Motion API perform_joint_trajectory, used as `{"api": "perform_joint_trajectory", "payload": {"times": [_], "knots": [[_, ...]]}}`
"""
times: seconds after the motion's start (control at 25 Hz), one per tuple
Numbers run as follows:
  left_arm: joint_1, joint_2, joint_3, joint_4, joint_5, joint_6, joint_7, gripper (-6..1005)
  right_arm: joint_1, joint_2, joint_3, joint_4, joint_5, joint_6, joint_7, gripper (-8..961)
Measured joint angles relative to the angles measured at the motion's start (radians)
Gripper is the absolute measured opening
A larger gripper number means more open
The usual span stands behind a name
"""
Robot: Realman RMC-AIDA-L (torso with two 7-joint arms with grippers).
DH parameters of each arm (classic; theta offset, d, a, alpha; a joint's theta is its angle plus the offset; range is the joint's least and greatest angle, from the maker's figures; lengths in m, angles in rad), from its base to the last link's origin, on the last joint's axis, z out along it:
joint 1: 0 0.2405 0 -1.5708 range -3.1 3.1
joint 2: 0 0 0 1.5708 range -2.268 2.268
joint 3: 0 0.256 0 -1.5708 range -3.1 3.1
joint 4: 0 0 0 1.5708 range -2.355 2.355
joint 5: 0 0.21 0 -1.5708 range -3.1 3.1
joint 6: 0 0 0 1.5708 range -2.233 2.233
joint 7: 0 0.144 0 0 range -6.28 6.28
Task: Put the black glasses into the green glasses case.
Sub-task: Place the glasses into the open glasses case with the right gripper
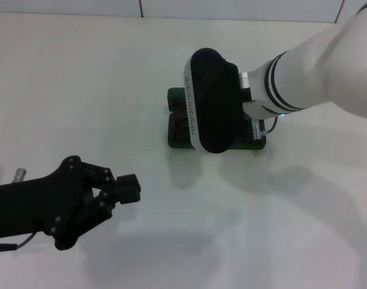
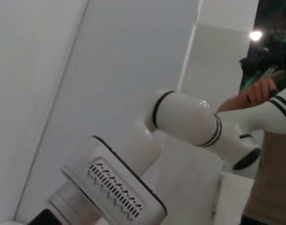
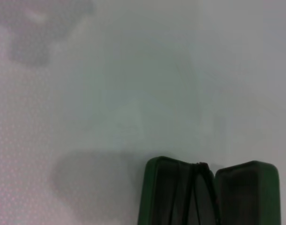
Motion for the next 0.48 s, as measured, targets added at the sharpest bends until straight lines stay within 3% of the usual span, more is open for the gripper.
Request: {"api": "perform_joint_trajectory", "payload": {"times": [0.48], "knots": [[-0.001,-0.007,-0.008,-0.006,0.000,0.000,0.001,59,-0.003,0.000,-0.003,0.016,0.001,0.026,0.002,35]]}}
